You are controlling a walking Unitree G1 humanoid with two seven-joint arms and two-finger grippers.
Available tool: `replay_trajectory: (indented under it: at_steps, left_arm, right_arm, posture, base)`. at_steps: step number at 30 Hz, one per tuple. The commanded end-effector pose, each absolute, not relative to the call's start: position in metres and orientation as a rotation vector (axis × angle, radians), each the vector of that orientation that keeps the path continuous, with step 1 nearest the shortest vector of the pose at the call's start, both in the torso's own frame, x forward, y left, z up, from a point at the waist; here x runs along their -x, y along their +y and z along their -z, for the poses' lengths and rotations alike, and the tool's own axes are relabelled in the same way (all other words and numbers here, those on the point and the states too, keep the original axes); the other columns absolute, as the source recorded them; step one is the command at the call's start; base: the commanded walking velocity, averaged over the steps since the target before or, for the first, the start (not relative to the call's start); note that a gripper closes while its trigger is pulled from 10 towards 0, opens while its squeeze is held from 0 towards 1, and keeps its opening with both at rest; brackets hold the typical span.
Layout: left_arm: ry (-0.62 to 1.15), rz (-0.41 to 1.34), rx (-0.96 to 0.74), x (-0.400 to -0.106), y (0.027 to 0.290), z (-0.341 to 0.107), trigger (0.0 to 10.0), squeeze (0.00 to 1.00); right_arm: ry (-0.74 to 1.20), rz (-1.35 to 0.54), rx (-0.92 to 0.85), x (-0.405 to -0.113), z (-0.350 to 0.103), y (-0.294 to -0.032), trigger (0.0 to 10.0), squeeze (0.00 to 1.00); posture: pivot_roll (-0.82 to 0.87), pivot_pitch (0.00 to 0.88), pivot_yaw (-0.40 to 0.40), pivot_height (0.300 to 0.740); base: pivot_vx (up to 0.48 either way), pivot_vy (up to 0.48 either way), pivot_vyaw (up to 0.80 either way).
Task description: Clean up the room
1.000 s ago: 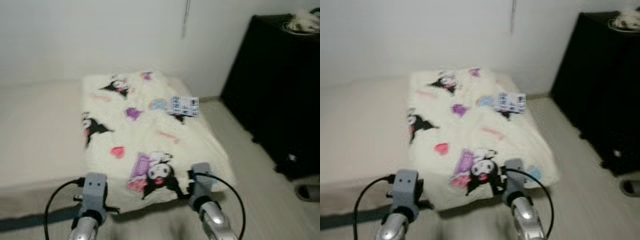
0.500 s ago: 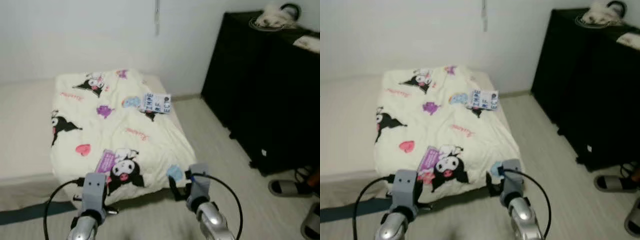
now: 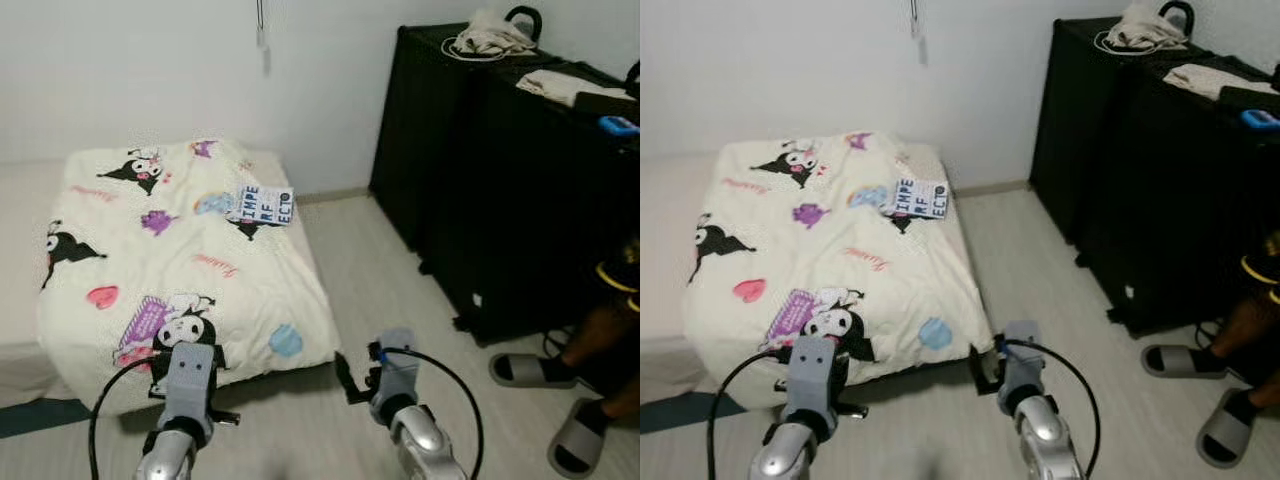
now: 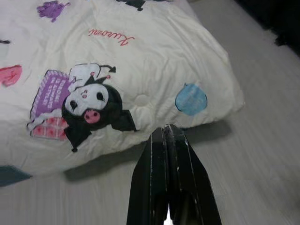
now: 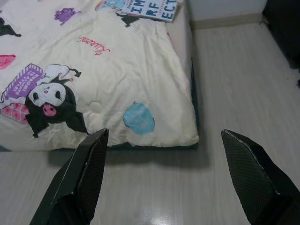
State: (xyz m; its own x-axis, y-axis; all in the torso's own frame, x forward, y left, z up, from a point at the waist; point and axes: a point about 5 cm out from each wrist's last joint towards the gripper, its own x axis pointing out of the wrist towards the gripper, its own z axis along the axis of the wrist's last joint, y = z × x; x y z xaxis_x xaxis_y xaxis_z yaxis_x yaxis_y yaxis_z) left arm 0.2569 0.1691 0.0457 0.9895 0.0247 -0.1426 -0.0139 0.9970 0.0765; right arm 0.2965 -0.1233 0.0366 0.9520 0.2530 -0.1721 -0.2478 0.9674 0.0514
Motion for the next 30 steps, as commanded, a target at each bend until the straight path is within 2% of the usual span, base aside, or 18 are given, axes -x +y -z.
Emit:
replay_trajectory:
  at_steps: [1, 7, 11, 18, 30]
  left_arm:
    - [0.164, -0.015, -0.087, -0.2533, 0.1698, -0.0412, 10.0, 0.00]
    - [0.160, -0.003, -0.098, -0.2537, 0.1689, -0.0421, 10.0, 0.00]
    - [0.185, 0.034, -0.110, -0.2544, 0.1650, -0.0407, 10.0, 0.00]
    - [0.198, 0.031, -0.066, -0.2551, 0.1633, -0.0408, 10.0, 0.00]
    - [0.183, 0.032, -0.077, -0.2544, 0.1638, -0.0429, 10.0, 0.00]
  right_arm:
    - [0.205, -0.243, -0.029, -0.2923, -0.0305, -0.1272, 10.0, 0.00]
    - [0.205, -0.242, -0.030, -0.2920, -0.0303, -0.1272, 10.0, 0.00]
    - [0.205, -0.242, -0.031, -0.2918, -0.0303, -0.1273, 10.0, 0.00]
    - [0.205, -0.240, -0.033, -0.2919, -0.0303, -0.1275, 10.0, 0.00]
    - [0.206, -0.242, -0.034, -0.2916, -0.0303, -0.1271, 10.0, 0.00]
  posture:
    - [0.05, 0.133, 0.019, 0.740]
    - [0.05, 0.132, 0.020, 0.740]
    - [0.05, 0.135, 0.021, 0.740]
    - [0.05, 0.138, 0.021, 0.740]
    - [0.05, 0.140, 0.019, 0.740]
  base:
    - [0.000, -0.420, 0.00]
    - [0.000, -0.412, 0.00]
    - [0.000, 0.000, 0.00]
    - [0.000, 0.385, 0.00]
    - [0.000, 0.000, 0.00]
